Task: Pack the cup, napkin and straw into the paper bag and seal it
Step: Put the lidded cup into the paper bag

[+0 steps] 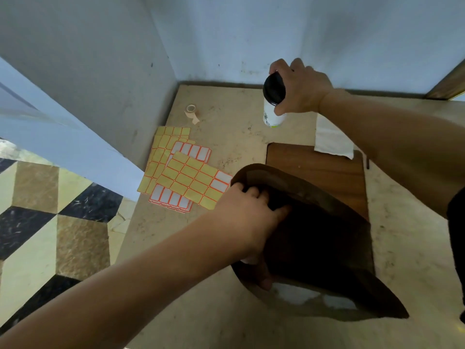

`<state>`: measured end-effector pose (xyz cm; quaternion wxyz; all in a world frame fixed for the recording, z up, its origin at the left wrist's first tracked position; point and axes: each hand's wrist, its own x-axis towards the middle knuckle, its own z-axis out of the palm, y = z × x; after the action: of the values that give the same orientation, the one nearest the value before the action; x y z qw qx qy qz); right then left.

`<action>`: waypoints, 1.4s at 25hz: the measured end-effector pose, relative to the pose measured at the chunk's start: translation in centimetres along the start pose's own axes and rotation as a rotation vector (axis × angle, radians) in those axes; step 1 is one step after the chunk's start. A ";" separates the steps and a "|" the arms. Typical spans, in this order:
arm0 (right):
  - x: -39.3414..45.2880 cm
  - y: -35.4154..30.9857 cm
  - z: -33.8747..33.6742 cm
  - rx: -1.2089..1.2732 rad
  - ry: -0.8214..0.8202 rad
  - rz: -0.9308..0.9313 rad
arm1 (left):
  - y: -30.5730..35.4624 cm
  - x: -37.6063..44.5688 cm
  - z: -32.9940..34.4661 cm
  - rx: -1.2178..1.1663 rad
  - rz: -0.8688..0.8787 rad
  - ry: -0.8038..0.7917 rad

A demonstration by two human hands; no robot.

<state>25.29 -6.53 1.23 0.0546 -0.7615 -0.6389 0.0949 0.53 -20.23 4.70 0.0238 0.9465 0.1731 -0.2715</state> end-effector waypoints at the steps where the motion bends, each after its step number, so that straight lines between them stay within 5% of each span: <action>1: -1.3 -0.3 -1.3 0.010 0.024 0.002 | 0.1 -0.1 -0.1 -0.006 0.001 -0.009; 17: -26.7 -6.0 -15.9 0.090 0.152 -0.028 | 2.8 -1.2 -2.6 -0.103 -0.092 -0.237; 35: -32.1 -10.9 -5.3 -0.073 -0.119 -0.108 | 4.0 -2.8 -3.0 -0.166 -0.109 -0.265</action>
<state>10.64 -36.00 11.00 -0.0063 -0.7206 -0.6840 0.1136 1.21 -24.47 8.49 0.1099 0.8864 0.2412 -0.3794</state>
